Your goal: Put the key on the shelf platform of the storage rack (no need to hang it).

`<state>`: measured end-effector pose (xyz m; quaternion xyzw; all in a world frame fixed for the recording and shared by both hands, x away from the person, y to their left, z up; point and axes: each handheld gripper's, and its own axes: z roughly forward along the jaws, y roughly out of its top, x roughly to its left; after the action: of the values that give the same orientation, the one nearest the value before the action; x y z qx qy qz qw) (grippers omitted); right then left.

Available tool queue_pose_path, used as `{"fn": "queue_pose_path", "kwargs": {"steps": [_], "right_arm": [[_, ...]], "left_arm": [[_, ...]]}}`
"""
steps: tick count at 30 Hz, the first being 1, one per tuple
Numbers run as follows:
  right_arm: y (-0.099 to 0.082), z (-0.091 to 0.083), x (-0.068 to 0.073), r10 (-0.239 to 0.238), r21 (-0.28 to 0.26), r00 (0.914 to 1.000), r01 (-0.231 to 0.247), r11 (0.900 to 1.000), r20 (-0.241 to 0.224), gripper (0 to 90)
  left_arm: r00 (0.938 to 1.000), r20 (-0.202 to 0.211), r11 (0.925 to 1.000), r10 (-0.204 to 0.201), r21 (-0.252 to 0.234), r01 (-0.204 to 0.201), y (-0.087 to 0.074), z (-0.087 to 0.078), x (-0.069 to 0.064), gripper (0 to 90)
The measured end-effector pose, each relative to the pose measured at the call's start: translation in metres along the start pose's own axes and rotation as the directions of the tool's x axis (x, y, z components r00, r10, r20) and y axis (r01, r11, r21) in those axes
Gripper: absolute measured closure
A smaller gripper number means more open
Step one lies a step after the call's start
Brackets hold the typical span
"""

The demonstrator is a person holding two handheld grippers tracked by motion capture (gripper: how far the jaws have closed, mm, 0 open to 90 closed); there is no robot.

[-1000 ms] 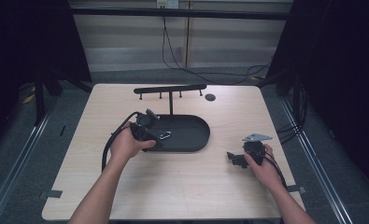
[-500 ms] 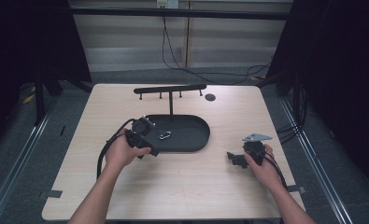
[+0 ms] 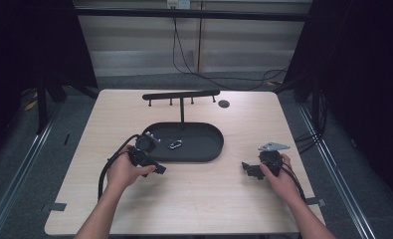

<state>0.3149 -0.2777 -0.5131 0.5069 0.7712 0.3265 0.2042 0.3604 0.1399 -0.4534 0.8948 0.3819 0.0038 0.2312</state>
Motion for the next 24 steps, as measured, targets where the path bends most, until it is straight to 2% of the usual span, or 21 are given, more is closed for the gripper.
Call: {"fn": "queue_pose_path", "kwargs": {"steps": [10,13,14,17,21,24], "right_arm": [[0.000,0.000,0.000,-0.002,-0.001,1.0000,0.002,1.0000,0.001,10.9],[0.000,0.000,0.000,0.000,-0.001,1.0000,0.000,1.0000,0.001,10.9],[0.000,0.000,0.000,-0.001,-0.001,1.0000,0.001,1.0000,0.001,11.0],[0.000,0.000,0.000,-0.002,-0.001,1.0000,0.002,1.0000,0.001,10.9],[0.000,0.000,0.000,-0.002,-0.001,1.0000,0.002,1.0000,0.001,10.9],[0.000,0.000,0.000,-0.003,-0.002,1.0000,0.003,1.0000,0.002,10.9]], "left_arm": [[0.9995,-0.022,0.9996,0.023,-0.019,-0.023,-0.019,0.002,-0.002,25.2],[0.9995,-0.022,0.9995,0.023,-0.019,-0.024,-0.023,0.003,-0.003,24.6],[0.9995,-0.004,0.9995,0.032,-0.008,-0.032,-0.027,0.004,-0.002,24.3],[0.9995,-0.007,0.9995,0.032,-0.007,-0.032,-0.030,0.005,-0.003,23.3],[0.9973,-0.015,0.9974,0.071,-0.008,-0.071,-0.035,0.008,-0.004,22.1],[0.9962,-0.026,0.9965,0.084,-0.006,-0.084,-0.039,0.011,-0.006,21.2]]}}
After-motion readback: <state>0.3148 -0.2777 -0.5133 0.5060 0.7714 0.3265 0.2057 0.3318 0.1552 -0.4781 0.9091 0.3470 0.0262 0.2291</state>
